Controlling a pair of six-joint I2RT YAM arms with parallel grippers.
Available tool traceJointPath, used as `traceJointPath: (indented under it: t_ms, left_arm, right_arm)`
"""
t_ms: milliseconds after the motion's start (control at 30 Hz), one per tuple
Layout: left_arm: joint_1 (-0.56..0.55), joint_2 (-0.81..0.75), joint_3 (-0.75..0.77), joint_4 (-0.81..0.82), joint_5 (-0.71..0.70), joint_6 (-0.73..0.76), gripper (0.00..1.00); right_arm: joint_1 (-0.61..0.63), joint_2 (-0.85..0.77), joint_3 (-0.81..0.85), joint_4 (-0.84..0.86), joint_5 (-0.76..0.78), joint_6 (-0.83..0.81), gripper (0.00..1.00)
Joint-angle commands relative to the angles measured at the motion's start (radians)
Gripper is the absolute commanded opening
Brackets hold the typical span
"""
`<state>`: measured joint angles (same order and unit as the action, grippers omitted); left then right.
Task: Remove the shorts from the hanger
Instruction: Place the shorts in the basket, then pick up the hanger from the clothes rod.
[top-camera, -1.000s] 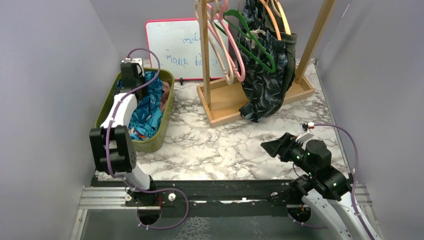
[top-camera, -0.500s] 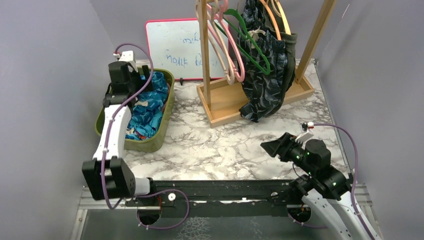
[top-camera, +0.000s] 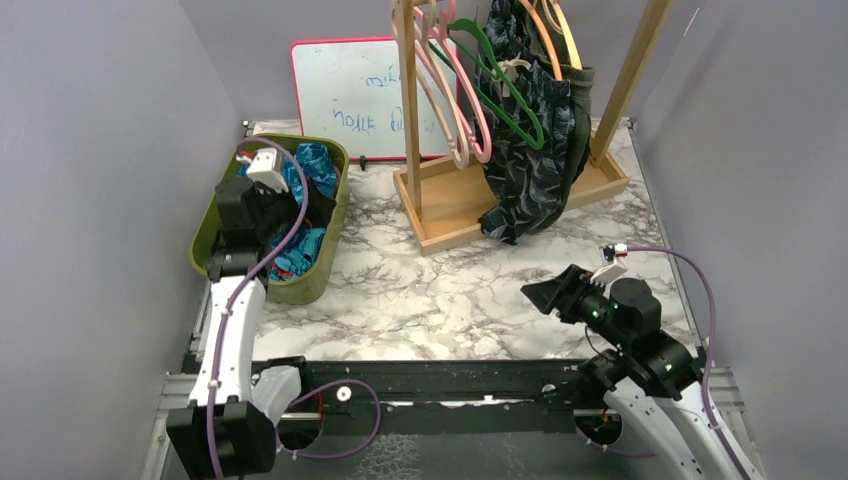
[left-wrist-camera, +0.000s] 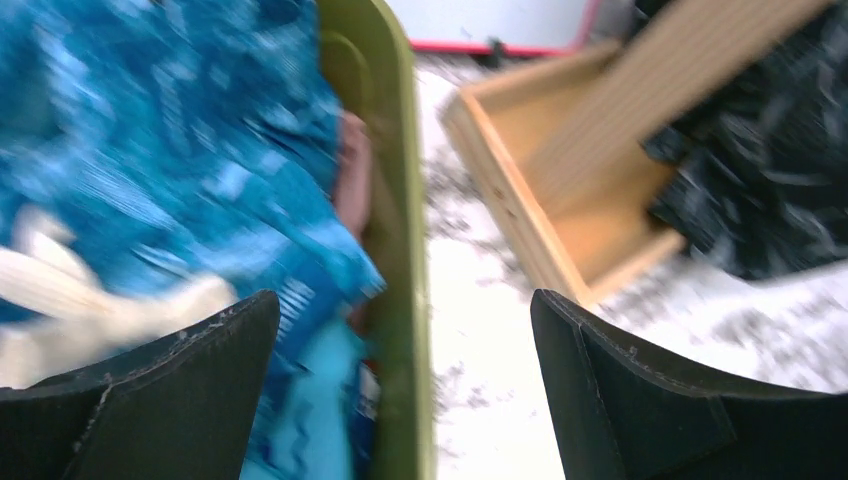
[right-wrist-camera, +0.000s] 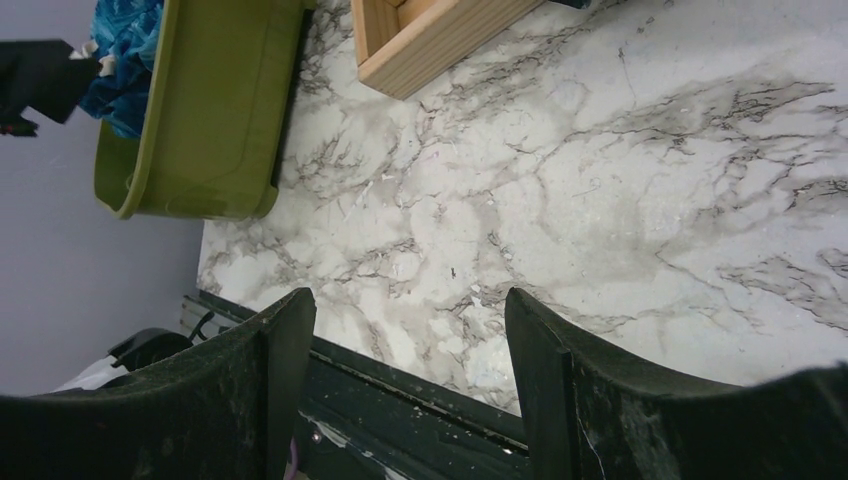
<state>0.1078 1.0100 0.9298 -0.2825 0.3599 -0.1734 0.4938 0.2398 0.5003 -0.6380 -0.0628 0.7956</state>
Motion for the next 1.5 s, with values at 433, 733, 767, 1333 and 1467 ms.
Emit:
traceJointPath:
  t_ms: [433,733,767,1333,1467]
  left_arm:
    - [-0.356,-0.279,-0.355,0.203,0.27,-0.141,0.99]
    - [-0.489,-0.287,-0.328,0.047,0.033,-0.058,0.99]
    - [-0.49,-0.302,-0.336,0.048,0.021,-0.069,0.99]
    - [-0.491,-0.299,-0.33,-0.007,-0.076,-0.078,0.99]
    - [-0.493,-0.308,-0.332,-0.008,-0.077,-0.081,0.99]
  right_arm:
    - [-0.002,0.268,0.29,0.172,0.299,-0.345,0.72]
    - [-0.001,0.647,0.724,0.093,0.433,-0.447,0.69]
    - [-0.002,0.649,0.741,0.114,0.431,-0.463,0.69]
    - [-0.001,0.9,1.167,0.057,0.357,-0.632,0.6]
    - [-0.001,0.955,1.213,0.032,0.354,-0.648,0.57]
